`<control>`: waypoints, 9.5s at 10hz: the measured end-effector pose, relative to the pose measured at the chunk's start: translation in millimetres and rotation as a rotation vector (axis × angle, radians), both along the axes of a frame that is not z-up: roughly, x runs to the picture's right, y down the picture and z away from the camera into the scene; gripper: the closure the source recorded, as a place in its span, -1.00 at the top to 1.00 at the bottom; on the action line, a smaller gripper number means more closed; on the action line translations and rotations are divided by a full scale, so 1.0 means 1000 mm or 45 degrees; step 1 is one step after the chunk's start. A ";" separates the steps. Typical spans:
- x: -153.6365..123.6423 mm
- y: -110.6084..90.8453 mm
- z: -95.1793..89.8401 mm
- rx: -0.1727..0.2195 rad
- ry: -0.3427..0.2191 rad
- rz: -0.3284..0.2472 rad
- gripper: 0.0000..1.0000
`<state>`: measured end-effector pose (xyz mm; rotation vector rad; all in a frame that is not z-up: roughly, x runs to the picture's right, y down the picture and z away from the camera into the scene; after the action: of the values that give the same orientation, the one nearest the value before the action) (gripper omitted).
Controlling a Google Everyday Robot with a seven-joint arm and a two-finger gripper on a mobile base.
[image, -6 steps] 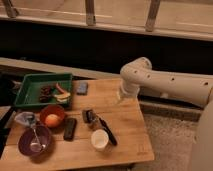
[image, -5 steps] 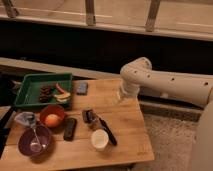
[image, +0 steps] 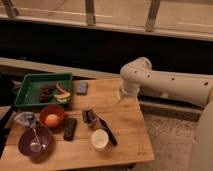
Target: Place brush in tray
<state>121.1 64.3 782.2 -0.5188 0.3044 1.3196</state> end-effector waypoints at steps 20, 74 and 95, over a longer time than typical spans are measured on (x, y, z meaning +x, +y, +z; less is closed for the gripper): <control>-0.039 0.024 -0.017 -0.064 -0.126 -0.119 0.33; -0.274 -0.057 -0.018 0.143 -0.370 -0.416 -0.78; -0.410 -0.161 0.039 0.482 -0.692 -0.197 -0.78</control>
<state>-288.5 -97.0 821.6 -0.4980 -0.3439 1.0064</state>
